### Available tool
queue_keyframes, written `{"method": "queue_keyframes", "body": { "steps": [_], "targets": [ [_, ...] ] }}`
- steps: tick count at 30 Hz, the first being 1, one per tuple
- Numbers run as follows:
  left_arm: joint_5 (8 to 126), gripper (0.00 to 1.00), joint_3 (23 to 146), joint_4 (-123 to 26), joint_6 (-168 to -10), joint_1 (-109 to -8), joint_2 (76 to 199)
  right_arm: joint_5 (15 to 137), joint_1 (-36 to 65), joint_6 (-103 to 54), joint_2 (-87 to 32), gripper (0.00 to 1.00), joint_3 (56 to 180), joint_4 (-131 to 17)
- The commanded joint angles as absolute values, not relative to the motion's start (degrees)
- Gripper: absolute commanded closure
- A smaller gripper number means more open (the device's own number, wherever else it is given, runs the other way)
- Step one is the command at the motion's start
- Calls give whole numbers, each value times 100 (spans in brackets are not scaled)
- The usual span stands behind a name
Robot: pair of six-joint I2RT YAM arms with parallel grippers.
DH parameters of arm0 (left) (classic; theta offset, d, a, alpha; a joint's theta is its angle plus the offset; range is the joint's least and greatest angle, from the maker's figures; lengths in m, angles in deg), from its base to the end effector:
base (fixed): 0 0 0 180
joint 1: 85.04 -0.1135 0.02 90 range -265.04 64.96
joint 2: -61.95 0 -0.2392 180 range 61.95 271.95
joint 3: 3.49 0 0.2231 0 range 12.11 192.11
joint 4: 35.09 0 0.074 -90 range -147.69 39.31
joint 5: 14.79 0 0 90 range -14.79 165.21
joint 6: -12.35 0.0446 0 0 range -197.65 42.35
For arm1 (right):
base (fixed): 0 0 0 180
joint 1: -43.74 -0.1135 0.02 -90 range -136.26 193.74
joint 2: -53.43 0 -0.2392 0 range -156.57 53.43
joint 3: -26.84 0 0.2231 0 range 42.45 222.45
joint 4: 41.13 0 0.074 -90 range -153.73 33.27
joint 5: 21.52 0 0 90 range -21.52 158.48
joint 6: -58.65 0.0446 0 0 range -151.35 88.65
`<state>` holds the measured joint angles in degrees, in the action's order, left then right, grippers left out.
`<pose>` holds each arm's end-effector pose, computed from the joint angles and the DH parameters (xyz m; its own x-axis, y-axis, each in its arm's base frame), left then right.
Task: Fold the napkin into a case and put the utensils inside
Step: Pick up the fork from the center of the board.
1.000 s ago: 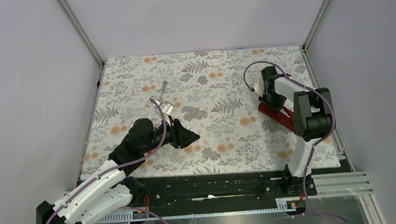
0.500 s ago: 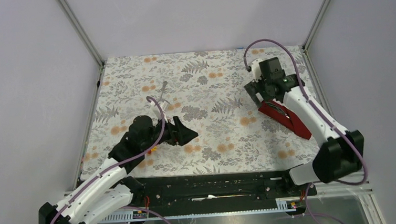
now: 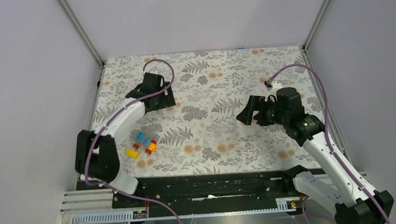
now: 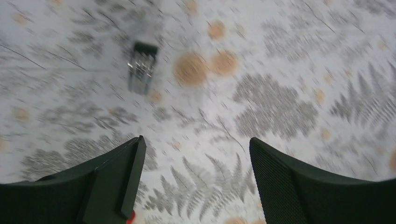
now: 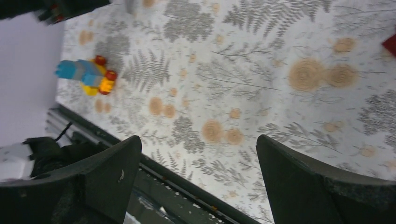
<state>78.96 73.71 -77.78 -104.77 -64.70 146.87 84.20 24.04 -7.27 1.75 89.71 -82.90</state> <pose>0.2780 -0.0999 0.2305 -0.7834 -0.1947 -0.5902 -0.0555 0.9678 -0.2457 0.1759 0.0758 0.2850 -0.6593 0.1811 -0.7298 -0.3013 0.8256 0.4771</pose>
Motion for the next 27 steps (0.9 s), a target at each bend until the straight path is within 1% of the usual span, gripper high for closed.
{"method": "queue_keyframes", "body": {
  "steps": [1, 3, 6, 9, 13, 17, 19, 22, 27],
  "targets": [
    [9427, 16, 8712, -8194, -9949, -6544, 15739, 9606, 2423, -314, 576, 0, 8740, -7917],
    [9812, 21, 9263, -8319, -9824, -6536, 16418, 9799, 2424, -314, 853, 0, 8564, -7921],
    [10178, 24, 10086, -8582, -9562, -6535, 17316, 9747, 2426, -389, 1287, 0, 8405, -8013],
    [10165, 26, 10791, -8787, -9268, -6543, 18041, 9672, 2428, -544, 1554, 0, 8427, -8300],
    [10062, 29, 11478, -8929, -8957, -6562, 18702, 9668, 2426, -779, 1706, 0, 8420, -8502],
    [10090, 30, 11848, -8989, -8857, -6621, 19112, 9878, 2424, -832, 1670, 0, 8336, -8501],
    [9916, 33, 12054, -9122, -8872, -6699, 19313, 9897, 2423, -832, 1639, 0, 8309, -8494],
    [9798, 45, 12333, -9420, -8900, -6801, 19577, 9885, 2423, -830, 1635, 0, 8320, -8494],
    [9191, 65, 12412, -9679, -8986, -7055, 19714, 9790, 2431, -799, 1682, 0, 8327, -8529]
  ]
}}
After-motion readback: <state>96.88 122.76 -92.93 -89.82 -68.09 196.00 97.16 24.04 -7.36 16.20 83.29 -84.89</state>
